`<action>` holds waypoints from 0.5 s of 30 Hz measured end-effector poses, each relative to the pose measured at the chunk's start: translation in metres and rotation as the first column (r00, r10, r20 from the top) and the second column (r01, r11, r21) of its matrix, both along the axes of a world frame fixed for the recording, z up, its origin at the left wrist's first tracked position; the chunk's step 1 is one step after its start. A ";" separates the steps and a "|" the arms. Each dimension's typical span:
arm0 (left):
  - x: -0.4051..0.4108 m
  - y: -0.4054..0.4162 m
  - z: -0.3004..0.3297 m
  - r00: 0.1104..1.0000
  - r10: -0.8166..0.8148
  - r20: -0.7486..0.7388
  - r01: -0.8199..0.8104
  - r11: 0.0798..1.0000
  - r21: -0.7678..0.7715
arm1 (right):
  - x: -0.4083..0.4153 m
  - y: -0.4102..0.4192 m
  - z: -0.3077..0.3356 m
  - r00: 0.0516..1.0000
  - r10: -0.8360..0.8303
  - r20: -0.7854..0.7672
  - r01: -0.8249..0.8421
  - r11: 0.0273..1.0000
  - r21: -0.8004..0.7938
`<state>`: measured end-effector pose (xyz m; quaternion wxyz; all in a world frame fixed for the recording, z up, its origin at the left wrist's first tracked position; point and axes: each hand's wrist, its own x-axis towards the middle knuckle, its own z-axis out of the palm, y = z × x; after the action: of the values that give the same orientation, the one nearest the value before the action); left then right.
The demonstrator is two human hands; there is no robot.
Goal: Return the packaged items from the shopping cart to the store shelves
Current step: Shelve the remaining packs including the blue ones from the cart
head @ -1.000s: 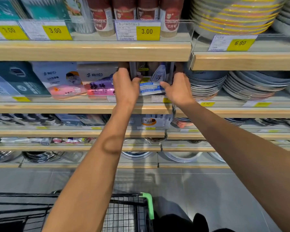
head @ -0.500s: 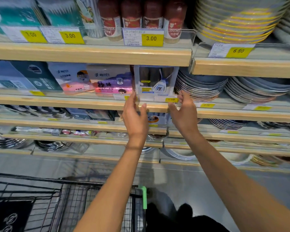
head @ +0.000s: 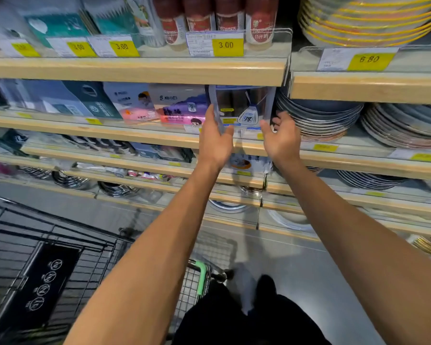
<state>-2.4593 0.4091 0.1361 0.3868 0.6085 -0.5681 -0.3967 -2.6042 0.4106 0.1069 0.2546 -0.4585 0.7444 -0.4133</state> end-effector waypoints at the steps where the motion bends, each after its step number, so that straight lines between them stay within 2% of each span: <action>1: -0.001 0.000 0.001 1.000 -0.016 0.015 0.016 1.000 0.009 | 0.000 -0.001 -0.001 1.000 0.023 0.019 -0.024 1.000 0.019; 4: -0.004 -0.003 0.003 0.995 -0.061 0.084 0.060 0.998 0.006 | -0.002 -0.006 -0.004 0.994 0.088 0.062 -0.091 0.995 0.051; 8: 0.001 -0.018 0.006 0.991 -0.076 0.111 0.075 0.997 0.010 | 0.000 -0.012 -0.010 0.994 0.077 0.078 -0.076 0.997 -0.018; 12: 0.004 -0.033 -0.005 0.980 -0.078 0.185 0.081 0.997 -0.008 | 0.003 -0.015 -0.015 0.997 -0.023 -0.078 0.021 0.999 -0.028; 15: 0.014 -0.037 -0.011 0.970 -0.151 0.190 0.161 0.986 -0.039 | 0.007 -0.019 -0.017 0.980 -0.061 -0.190 0.062 0.998 0.002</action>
<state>-2.4451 0.3720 0.1252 0.3157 0.5859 -0.6583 -0.3517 -2.5971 0.3917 0.0896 0.1713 -0.4716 0.7806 -0.3726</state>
